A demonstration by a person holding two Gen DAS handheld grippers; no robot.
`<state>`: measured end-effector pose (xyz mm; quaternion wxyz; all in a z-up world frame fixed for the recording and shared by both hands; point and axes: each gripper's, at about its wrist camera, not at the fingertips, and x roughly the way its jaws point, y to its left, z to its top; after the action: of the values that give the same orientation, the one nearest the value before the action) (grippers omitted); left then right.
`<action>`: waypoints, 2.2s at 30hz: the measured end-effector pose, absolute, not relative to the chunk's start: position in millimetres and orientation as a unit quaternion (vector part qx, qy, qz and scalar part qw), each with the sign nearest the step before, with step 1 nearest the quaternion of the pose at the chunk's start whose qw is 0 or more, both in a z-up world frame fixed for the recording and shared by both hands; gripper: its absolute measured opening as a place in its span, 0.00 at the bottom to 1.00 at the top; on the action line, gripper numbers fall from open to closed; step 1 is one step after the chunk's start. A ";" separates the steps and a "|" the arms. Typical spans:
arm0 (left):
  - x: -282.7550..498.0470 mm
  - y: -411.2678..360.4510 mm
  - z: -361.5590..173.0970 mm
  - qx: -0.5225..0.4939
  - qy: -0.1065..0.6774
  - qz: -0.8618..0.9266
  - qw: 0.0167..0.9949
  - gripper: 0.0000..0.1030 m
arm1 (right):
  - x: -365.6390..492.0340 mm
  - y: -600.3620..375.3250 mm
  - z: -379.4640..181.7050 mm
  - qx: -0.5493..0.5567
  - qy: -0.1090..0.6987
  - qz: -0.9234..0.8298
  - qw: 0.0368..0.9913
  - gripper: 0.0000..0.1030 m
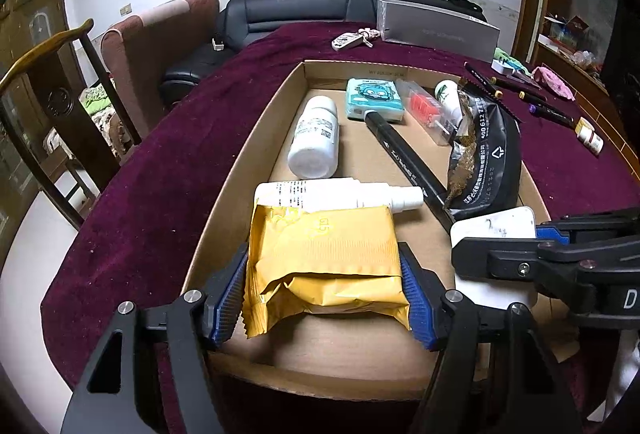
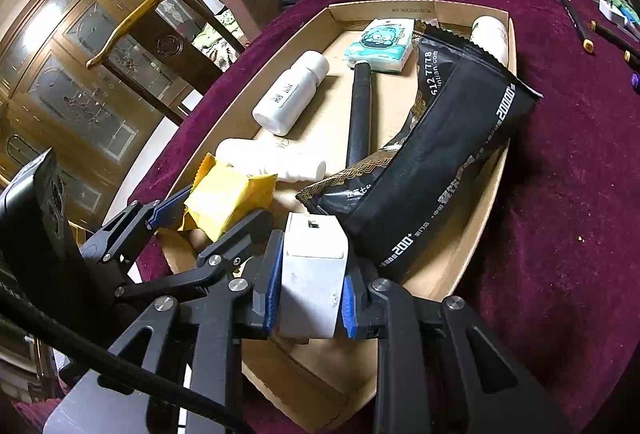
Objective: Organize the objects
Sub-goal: 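Carry the envelope and charger over the tray and release the charger from the right gripper, then withdraw the right gripper toward the table while the left gripper holds the envelope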
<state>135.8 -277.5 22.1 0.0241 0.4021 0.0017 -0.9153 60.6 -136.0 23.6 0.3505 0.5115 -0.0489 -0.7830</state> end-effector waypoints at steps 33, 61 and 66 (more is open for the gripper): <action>155.9 -249.4 97.1 0.337 0.019 -0.941 0.008 0.65 | 71.8 12.0 94.2 0.409 -0.144 -0.858 0.277 0.39; 145.6 -105.5 77.2 0.394 -0.027 -0.899 -0.191 0.65 | 17.1 211.6 79.1 0.401 -0.183 -0.897 0.030 0.50; 135.6 -106.9 70.3 0.408 -0.017 -0.894 -0.185 0.65 | -25.0 228.8 66.1 0.426 -0.208 -0.880 0.011 0.50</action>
<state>135.6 -107.0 70.3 -0.1851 0.4078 -0.0166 -0.8940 -25.0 228.8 66.1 0.0114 0.4262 -0.2081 -0.8803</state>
